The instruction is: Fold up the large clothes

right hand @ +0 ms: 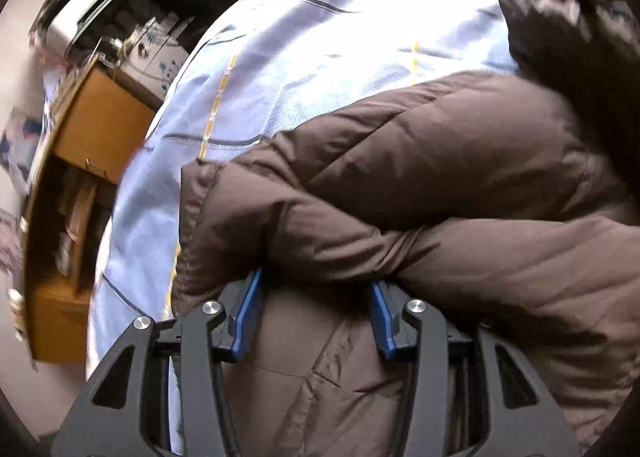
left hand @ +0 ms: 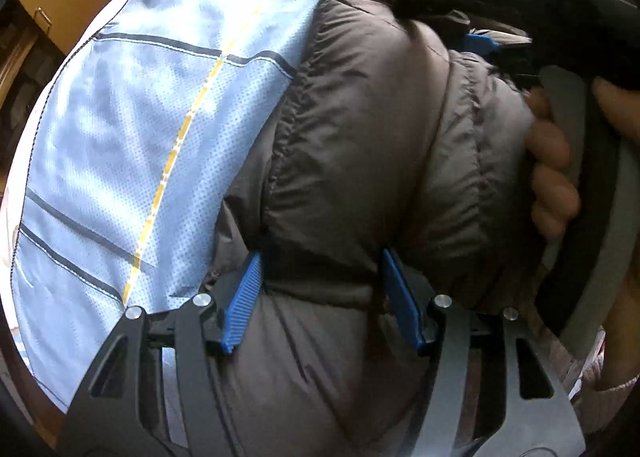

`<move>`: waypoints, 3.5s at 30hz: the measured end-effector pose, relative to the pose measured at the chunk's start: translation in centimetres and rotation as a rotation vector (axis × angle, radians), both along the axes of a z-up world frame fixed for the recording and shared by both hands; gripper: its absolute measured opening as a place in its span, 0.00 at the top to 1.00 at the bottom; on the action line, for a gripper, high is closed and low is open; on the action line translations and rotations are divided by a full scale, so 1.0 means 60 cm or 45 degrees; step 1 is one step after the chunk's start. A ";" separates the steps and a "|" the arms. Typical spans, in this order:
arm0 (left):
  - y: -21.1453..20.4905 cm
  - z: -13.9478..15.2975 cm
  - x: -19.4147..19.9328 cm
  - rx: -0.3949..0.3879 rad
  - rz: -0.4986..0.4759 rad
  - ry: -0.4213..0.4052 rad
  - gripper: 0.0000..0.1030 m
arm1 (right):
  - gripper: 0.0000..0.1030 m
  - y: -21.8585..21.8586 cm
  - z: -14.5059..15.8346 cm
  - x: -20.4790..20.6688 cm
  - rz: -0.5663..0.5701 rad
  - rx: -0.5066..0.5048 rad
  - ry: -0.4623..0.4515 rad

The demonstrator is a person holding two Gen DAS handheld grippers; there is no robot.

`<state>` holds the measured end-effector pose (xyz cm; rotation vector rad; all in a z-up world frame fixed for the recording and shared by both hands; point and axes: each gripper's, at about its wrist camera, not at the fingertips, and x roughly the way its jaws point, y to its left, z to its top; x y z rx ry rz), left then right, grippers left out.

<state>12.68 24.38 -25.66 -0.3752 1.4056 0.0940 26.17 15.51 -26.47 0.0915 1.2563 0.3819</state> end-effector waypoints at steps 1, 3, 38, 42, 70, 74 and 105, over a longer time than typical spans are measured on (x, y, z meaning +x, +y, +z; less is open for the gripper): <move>0.000 0.008 -0.004 -0.002 0.003 -0.004 0.40 | 0.54 -0.005 0.015 -0.011 0.018 0.010 -0.009; -0.009 0.017 -0.001 0.008 0.000 -0.019 0.41 | 0.53 -0.030 0.043 -0.036 0.057 0.087 -0.031; -0.049 -0.012 -0.151 0.076 -0.258 0.398 0.29 | 0.14 -0.833 -0.029 -0.570 -0.916 0.165 0.463; -0.074 0.013 -0.139 0.193 -0.254 0.376 0.52 | 0.83 -0.782 0.010 -0.590 -0.777 0.296 0.389; -0.253 0.231 -0.120 -0.160 -0.055 -0.192 0.07 | 0.11 -0.660 0.305 -0.328 -0.734 0.624 -0.230; -0.296 0.204 -0.113 -0.284 -0.134 -0.055 0.07 | 0.09 -0.634 0.307 -0.102 -0.775 0.681 -0.221; -0.108 0.244 -0.144 -0.150 0.298 -0.277 0.06 | 0.95 -0.374 0.429 -0.467 0.194 0.557 -0.595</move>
